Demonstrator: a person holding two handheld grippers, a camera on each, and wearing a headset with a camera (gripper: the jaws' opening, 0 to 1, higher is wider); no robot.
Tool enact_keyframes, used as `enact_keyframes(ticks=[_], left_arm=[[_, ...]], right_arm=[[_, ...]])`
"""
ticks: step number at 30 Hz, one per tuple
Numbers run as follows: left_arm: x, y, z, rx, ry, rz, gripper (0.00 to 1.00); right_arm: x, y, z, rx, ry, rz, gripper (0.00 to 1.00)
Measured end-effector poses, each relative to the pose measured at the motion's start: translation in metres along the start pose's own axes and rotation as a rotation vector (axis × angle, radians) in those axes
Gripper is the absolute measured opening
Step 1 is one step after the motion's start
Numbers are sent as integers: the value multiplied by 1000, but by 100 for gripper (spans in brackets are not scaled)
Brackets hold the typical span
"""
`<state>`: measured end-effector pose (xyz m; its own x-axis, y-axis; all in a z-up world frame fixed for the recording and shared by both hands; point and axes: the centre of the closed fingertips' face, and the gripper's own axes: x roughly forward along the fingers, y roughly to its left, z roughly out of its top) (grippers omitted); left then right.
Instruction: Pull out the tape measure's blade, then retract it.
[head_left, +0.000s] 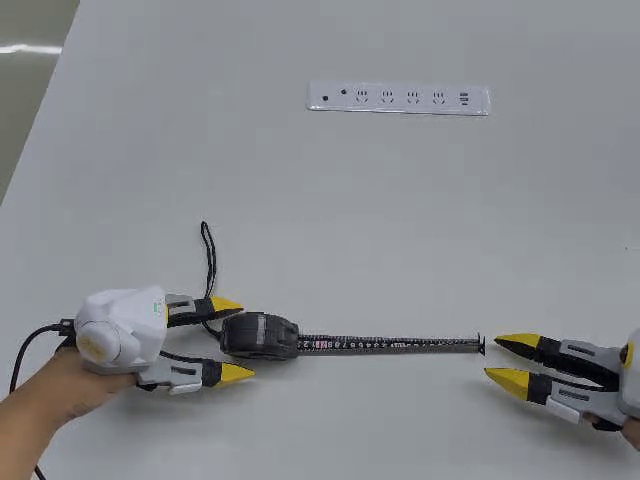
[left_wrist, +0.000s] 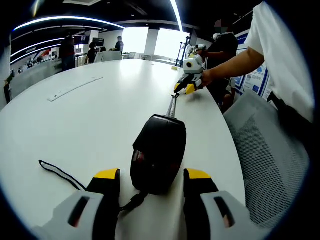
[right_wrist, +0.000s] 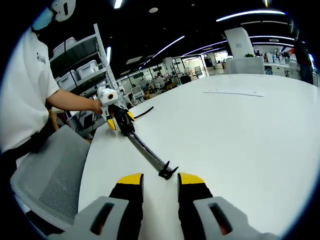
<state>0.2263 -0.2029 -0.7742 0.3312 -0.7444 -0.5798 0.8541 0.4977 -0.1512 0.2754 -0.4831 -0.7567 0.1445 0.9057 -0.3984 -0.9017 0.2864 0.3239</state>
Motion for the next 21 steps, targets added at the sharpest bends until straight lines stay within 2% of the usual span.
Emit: enact_keyframes(ticks=[9, 15, 21], left_arm=[[-1, 0, 3, -4, -8, 9, 48], [-8, 2, 3, -28, -29, 53, 48], [-17, 3, 0, -69, -43, 90, 49]], right_arm=[[0, 0, 0, -6, 3, -10, 25], [2, 5, 4, -25, 5, -28, 27], [3, 8, 14, -39, -16, -51, 29]])
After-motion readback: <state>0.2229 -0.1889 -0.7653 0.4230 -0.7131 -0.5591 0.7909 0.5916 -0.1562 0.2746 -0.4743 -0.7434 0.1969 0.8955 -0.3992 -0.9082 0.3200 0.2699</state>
